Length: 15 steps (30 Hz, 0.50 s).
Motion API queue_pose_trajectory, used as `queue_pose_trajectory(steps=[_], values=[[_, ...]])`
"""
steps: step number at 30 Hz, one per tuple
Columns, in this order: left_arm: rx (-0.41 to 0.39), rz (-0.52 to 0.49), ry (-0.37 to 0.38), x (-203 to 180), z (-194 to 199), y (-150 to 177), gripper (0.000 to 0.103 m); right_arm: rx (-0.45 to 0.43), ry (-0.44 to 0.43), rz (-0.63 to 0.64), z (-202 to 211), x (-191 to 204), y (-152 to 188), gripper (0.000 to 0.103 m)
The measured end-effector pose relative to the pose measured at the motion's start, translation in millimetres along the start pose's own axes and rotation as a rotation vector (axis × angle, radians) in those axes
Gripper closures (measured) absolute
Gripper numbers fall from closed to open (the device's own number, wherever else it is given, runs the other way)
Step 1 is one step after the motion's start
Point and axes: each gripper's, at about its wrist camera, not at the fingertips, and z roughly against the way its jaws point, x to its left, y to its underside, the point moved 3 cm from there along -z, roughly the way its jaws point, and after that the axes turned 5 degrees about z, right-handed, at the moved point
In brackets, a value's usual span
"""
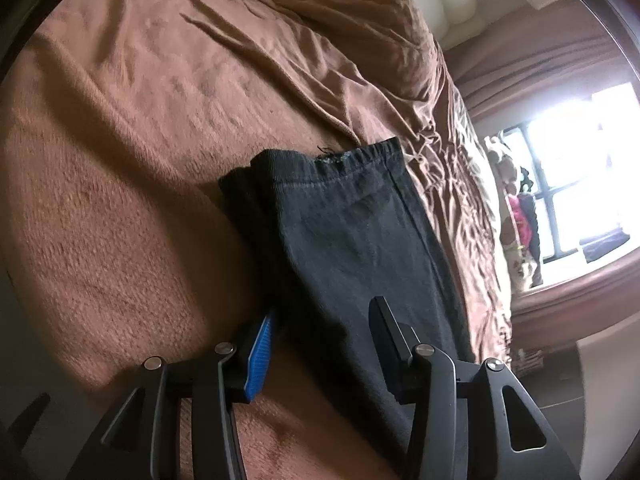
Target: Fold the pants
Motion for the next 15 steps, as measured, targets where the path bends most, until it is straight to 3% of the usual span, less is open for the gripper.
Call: queue_pose_trajectory(steps=[6, 15], values=[[0.009, 0.047, 0.052, 4, 2, 3, 0.055, -0.004, -0.065, 0.127, -9, 64, -19, 0.065], [0.001, 0.045, 0.041, 0, 2, 13, 0.054, 0.113, -0.192, 0.353, -74, 157, -46, 0.065]])
